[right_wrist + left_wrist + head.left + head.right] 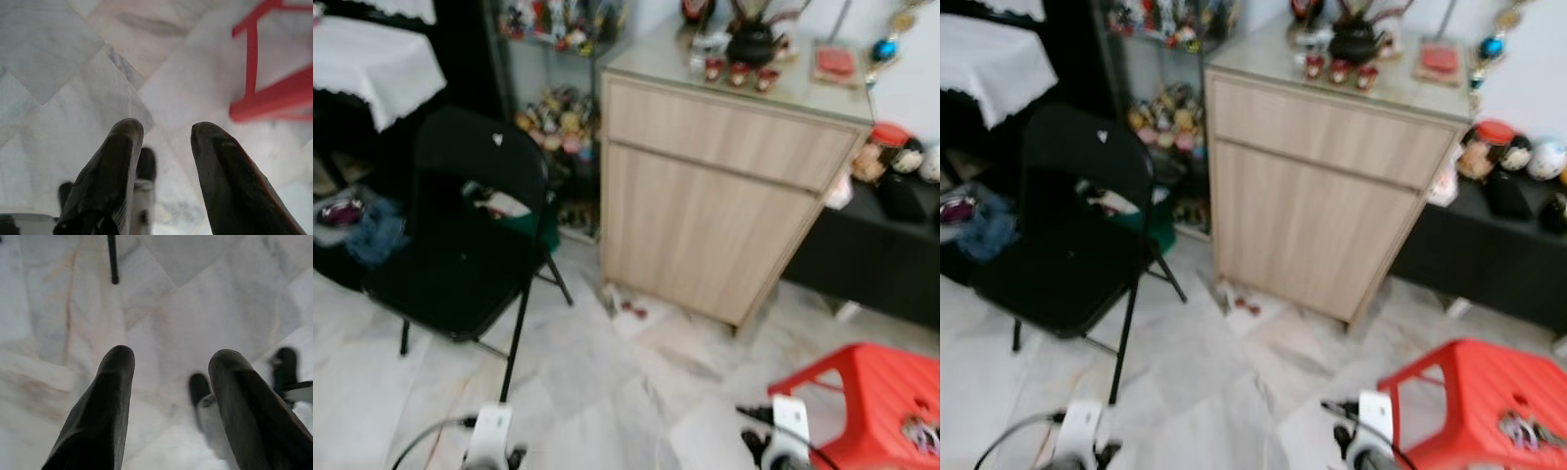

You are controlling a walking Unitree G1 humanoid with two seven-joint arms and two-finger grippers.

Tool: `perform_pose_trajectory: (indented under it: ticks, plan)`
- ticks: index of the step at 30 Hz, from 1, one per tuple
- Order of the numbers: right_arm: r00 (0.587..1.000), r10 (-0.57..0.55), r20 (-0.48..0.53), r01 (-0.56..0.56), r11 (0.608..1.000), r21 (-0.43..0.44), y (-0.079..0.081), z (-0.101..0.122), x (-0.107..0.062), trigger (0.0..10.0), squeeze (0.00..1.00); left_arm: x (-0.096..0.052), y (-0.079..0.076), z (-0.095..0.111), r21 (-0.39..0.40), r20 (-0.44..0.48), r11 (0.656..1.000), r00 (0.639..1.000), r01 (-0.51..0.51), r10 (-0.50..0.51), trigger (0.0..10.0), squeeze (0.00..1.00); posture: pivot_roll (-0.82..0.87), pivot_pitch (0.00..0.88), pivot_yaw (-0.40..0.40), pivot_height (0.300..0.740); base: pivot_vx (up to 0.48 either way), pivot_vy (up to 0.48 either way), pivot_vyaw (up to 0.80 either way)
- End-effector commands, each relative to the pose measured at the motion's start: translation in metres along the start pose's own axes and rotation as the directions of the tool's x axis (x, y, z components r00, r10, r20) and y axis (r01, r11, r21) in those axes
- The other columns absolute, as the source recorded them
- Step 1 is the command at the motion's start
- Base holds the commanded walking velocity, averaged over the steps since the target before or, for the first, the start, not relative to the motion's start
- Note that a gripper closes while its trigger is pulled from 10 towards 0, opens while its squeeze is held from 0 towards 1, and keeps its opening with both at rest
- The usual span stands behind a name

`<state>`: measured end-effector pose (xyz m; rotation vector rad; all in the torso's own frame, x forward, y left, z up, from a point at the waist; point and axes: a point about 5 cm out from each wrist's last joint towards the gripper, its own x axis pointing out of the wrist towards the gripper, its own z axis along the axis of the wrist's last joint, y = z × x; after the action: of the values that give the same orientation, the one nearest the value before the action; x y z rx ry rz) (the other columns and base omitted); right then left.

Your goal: Hang keys on a hook

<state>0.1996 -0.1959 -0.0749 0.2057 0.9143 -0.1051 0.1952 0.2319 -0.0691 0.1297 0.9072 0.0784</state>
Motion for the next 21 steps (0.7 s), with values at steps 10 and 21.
perform_pose_trajectory:
  ticks: [10, 21]
  plan:
    - [1.000, -0.020, -0.007, 0.020, 0.999, 0.048, -0.0018, -0.0030, -0.0005, 10.0, 0.00, 0.0013, -0.0046, 0.0049, 0.033, 0.006, 0.999, 1.000, 0.019, -0.019, 10.0, 0.00, 0.10, 0.058, 0.000, 0.740, 0.000, 0.000, -0.74]
    - [1.000, -0.031, -0.007, 0.031, 0.999, 0.044, -0.0035, -0.0065, -0.0014, 10.0, 0.00, 0.0008, -0.0044, 0.0026, 0.005, 0.008, 1.000, 1.000, 0.007, -0.007, 10.0, 0.00, 0.11, 0.000, -0.013, 0.740, 0.000, 0.000, -0.62]
